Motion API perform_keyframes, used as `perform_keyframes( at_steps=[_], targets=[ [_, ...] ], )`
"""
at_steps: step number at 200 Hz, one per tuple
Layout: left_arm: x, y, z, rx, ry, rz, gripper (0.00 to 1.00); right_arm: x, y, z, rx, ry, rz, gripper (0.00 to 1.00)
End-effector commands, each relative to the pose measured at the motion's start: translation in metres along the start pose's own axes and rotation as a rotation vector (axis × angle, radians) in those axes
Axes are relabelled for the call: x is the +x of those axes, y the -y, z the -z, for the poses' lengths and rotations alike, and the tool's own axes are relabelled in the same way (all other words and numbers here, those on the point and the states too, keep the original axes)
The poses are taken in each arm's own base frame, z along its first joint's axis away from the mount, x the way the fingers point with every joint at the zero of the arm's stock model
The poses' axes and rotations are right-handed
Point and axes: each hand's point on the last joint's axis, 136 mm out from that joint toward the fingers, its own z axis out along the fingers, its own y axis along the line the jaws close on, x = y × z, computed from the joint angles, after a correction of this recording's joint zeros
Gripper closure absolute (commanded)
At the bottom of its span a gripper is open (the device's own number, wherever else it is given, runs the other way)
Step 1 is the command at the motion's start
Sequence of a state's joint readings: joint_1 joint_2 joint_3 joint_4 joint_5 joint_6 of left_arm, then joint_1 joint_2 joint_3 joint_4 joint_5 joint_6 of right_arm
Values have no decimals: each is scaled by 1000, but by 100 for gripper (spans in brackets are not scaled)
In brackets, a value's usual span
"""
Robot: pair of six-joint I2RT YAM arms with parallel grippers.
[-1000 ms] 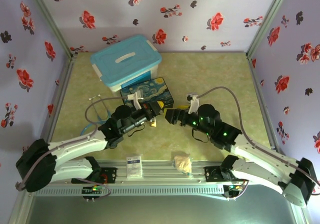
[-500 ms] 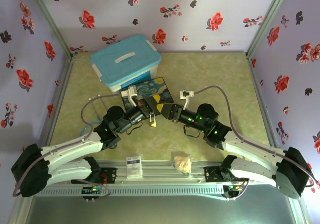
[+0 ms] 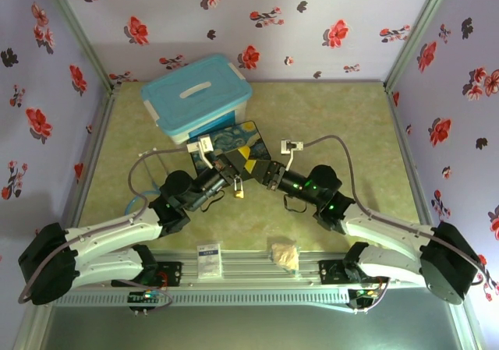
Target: Unlock the padlock with the key
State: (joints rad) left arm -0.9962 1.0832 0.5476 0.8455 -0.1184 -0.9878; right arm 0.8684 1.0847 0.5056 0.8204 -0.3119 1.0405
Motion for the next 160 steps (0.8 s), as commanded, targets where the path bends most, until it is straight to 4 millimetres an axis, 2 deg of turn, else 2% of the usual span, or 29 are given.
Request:
perform_keyframes(
  at_steps=[1, 19, 65, 91, 132, 136, 147, 160],
  targets=[
    [-6, 11, -1, 43, 41, -16, 100, -5, -15, -1, -74, 19, -6, 73],
    [-6, 9, 0, 47, 44, -2, 100, -5, -15, -2, -79, 20, -11, 81],
    [-9, 0, 7, 28, 82, 18, 100, -5, -8, 1, -55, 34, -16, 90],
    [-13, -4, 14, 34, 117, 25, 100, -5, -1, 2, -36, 48, -18, 100],
    [-14, -17, 19, -21, 130, 19, 100, -4, 1, 3, -24, 47, -16, 100],
    [-14, -18, 20, -24, 135, 19, 95, -4, 2, 3, -20, 45, -14, 100],
    [-16, -21, 23, -38, 147, 13, 66, -4, 3, 4, -8, 41, -8, 100],
    [-20, -26, 27, -72, 158, 1, 49, -3, 6, 6, 19, 36, 9, 100]
  ],
)
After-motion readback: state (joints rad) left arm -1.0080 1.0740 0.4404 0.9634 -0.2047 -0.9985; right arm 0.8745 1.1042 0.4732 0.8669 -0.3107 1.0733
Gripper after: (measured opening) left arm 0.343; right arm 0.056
